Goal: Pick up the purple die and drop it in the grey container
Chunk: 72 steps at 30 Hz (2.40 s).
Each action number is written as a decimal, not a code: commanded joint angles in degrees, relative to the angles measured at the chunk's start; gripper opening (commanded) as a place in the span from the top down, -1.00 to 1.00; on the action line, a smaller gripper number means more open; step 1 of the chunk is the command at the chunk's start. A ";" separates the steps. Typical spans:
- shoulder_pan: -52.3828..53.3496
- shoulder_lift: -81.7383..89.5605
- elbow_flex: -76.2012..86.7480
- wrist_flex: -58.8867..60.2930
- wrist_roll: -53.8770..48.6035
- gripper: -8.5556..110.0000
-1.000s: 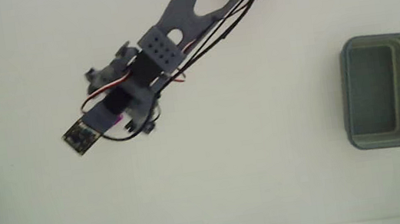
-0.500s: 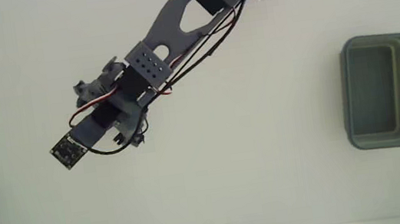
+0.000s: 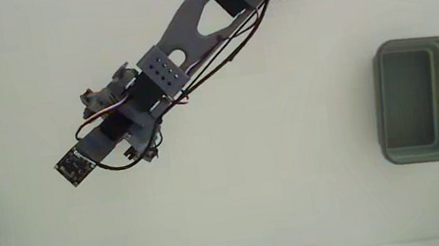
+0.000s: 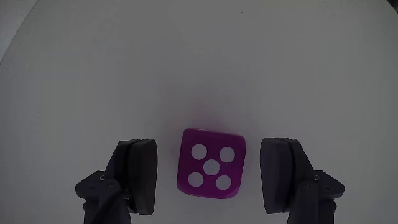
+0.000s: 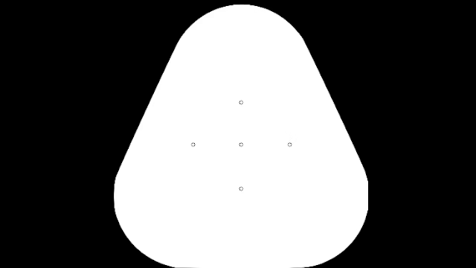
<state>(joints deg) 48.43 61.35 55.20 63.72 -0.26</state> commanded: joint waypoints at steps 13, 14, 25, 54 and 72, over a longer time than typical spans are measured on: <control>1.23 2.06 -0.71 -0.40 0.26 -1.00; 1.23 2.08 -0.54 -0.54 0.26 -1.00; 1.23 2.32 1.25 -2.10 0.26 -1.00; 1.23 2.64 4.55 -5.08 0.26 -1.00; 1.23 2.67 4.92 -5.42 0.26 -1.00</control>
<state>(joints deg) 48.52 60.91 60.47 59.24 -0.26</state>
